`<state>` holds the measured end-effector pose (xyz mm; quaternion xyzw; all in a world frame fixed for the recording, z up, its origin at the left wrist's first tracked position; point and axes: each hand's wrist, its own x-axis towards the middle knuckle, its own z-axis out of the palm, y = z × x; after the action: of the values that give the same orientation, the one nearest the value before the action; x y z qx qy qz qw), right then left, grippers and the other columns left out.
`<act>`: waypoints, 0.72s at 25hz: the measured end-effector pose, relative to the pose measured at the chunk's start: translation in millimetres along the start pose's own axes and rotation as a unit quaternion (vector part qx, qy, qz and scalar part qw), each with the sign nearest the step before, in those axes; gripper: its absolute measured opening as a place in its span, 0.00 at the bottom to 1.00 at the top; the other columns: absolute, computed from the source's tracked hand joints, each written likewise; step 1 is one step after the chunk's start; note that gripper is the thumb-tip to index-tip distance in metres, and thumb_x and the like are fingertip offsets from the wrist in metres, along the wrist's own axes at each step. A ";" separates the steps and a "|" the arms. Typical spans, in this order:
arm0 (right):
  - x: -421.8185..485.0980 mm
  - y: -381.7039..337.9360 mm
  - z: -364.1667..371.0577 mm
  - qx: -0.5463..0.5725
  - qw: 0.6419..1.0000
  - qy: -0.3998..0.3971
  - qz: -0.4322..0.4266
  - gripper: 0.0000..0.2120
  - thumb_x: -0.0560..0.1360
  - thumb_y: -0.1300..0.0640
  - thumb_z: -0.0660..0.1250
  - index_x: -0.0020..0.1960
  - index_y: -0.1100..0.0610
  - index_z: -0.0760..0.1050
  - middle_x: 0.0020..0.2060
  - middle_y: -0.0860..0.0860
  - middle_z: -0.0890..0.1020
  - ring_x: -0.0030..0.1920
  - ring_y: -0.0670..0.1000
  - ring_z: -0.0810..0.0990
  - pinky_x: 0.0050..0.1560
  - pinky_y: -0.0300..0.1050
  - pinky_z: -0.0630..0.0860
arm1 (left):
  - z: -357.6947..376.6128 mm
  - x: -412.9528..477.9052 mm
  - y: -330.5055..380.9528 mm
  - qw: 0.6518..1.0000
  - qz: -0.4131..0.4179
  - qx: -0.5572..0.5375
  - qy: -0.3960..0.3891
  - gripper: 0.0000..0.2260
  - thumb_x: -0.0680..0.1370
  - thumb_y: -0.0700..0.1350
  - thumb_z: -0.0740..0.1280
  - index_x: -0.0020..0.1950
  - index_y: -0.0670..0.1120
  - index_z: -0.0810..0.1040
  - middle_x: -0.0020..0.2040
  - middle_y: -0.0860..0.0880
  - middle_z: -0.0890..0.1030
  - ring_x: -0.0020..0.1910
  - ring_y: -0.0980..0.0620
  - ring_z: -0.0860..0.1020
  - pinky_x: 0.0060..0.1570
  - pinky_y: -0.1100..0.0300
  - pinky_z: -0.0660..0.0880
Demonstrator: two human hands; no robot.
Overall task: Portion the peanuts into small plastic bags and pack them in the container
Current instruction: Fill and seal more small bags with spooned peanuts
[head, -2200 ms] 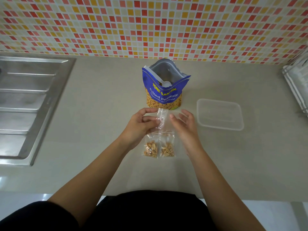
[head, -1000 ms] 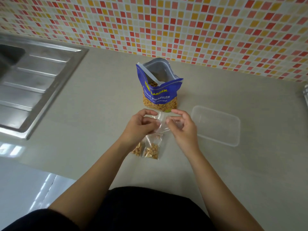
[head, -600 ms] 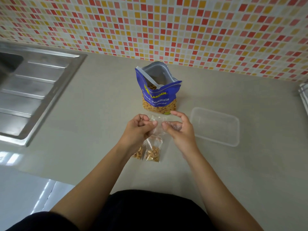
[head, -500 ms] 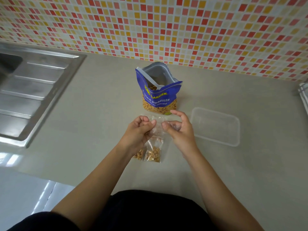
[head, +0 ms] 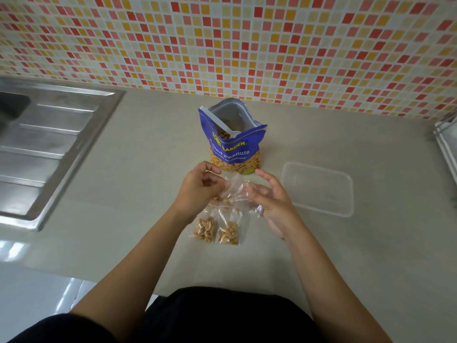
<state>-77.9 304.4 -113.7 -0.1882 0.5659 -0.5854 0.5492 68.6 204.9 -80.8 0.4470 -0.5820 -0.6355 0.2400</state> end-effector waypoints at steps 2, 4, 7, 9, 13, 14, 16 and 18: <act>-0.1 -2.3 -3.4 -0.007 1.000 0.009 0.000 0.25 0.66 0.56 0.74 0.59 0.45 0.71 0.50 0.52 0.81 0.47 0.48 0.82 0.54 0.46 0.76 | -3.7 -1.3 2.6 1.000 -0.009 -0.008 0.005 0.10 0.73 0.32 0.69 0.48 0.44 0.74 0.37 0.45 0.80 0.31 0.54 0.77 0.30 0.65 0.75; 2.2 -3.3 -9.8 0.000 0.998 0.051 -0.022 0.22 0.70 0.64 0.71 0.61 0.51 0.70 0.43 0.50 0.82 0.42 0.45 0.82 0.51 0.43 0.77 | -6.6 -2.6 2.5 0.999 -0.026 -0.002 -0.019 0.09 0.74 0.32 0.68 0.50 0.43 0.76 0.35 0.47 0.79 0.32 0.54 0.76 0.32 0.67 0.76; 0.8 -7.1 -10.3 -0.017 0.995 0.081 -0.051 0.17 0.72 0.64 0.69 0.56 0.49 0.71 0.36 0.48 0.84 0.40 0.45 0.83 0.50 0.44 0.77 | -7.2 -2.8 -0.4 0.994 -0.038 0.103 -0.030 0.08 0.75 0.33 0.66 0.49 0.43 0.80 0.38 0.43 0.79 0.35 0.50 0.77 0.38 0.63 0.78; 0.1 -2.9 -6.1 -0.003 0.993 0.106 -0.056 0.13 0.75 0.64 0.67 0.54 0.49 0.71 0.39 0.48 0.85 0.39 0.44 0.83 0.46 0.39 0.76 | -4.8 -1.6 0.7 0.993 -0.036 0.112 -0.007 0.09 0.74 0.31 0.65 0.45 0.44 0.81 0.40 0.42 0.79 0.35 0.49 0.76 0.39 0.61 0.76; -7.1 1.2 -13.1 -0.248 0.910 0.241 -0.231 0.15 0.73 0.66 0.65 0.59 0.57 0.72 0.59 0.55 0.75 0.55 0.46 0.77 0.57 0.28 0.69 | -4.6 0.8 8.6 0.997 -0.055 0.047 0.032 0.07 0.74 0.34 0.67 0.40 0.44 0.80 0.35 0.45 0.77 0.33 0.51 0.75 0.39 0.62 0.75; -7.3 1.3 -17.4 -0.346 0.862 0.210 -0.306 0.19 0.70 0.65 0.66 0.61 0.59 0.72 0.61 0.56 0.73 0.61 0.48 0.73 0.64 0.30 0.65 | -5.5 0.3 10.6 0.996 -0.053 0.060 0.033 0.05 0.74 0.36 0.69 0.40 0.45 0.81 0.35 0.46 0.77 0.32 0.53 0.75 0.36 0.66 0.75; -8.0 -1.1 -17.1 -0.490 0.790 0.088 -0.359 0.29 0.66 0.57 0.70 0.66 0.58 0.69 0.66 0.54 0.71 0.68 0.50 0.66 0.70 0.38 0.59 | -5.6 -0.9 14.1 0.994 -0.041 0.101 0.027 0.02 0.72 0.38 0.71 0.41 0.45 0.81 0.36 0.46 0.80 0.31 0.56 0.77 0.32 0.71 0.73; -5.4 -2.6 -8.5 -0.566 0.748 0.024 -0.345 0.37 0.66 0.44 0.71 0.71 0.56 0.65 0.69 0.51 0.69 0.72 0.52 0.62 0.71 0.45 0.57 | -4.0 -0.4 16.7 0.992 -0.036 0.124 0.012 0.02 0.71 0.39 0.73 0.41 0.45 0.83 0.38 0.45 0.82 0.31 0.57 0.77 0.38 0.67 0.75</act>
<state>-84.5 312.3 -111.7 -0.6326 0.7033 -0.3120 0.0889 68.6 199.7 -64.4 0.5014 -0.6372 -0.5610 0.1671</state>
